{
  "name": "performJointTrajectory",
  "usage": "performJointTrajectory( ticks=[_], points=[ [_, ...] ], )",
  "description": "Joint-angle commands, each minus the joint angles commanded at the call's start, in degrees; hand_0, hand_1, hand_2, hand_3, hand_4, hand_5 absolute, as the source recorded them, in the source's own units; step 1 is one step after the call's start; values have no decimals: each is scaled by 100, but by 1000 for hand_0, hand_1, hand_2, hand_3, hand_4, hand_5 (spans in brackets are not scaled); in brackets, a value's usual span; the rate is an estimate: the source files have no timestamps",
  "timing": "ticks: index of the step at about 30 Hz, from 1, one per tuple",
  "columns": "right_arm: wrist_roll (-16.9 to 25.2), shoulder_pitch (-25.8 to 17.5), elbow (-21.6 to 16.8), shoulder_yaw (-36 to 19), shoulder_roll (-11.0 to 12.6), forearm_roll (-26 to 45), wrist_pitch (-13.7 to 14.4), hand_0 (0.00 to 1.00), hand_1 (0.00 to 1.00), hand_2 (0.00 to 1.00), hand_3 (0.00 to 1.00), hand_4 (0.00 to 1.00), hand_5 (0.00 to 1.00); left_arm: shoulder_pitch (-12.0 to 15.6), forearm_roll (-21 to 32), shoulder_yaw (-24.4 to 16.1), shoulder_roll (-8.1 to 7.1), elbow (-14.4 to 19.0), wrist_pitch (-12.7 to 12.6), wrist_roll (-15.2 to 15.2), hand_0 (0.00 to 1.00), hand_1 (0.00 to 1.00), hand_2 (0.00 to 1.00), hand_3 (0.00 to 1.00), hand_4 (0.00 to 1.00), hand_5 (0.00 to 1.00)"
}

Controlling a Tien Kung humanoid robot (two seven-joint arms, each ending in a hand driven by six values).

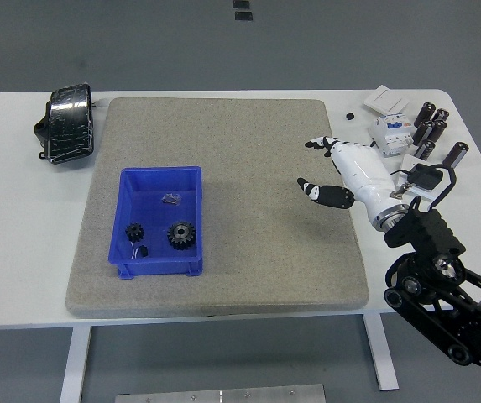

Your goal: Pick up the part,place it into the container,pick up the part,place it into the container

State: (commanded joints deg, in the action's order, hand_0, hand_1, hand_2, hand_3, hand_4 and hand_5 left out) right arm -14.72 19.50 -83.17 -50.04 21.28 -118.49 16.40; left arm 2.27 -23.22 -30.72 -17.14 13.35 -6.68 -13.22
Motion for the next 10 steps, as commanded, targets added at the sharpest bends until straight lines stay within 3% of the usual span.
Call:
performJointTrajectory(
  ticks=[5,6,10],
  points=[
    [36,-82,11,-65,9,47,-3,862,783,793,792,809,454,-22,-50,-37,-29,0,-3,-17,685,680,674,637,742,245],
    [42,-95,14,-75,8,58,-9,965,831,821,798,852,564,-24,-54,-39,-33,0,-4,-18,685,679,672,637,741,244],
    [60,-158,21,-118,-1,102,-24,965,831,821,798,852,564,-31,-74,-51,-51,6,-7,-29,685,679,672,637,741,244]
  ],
)
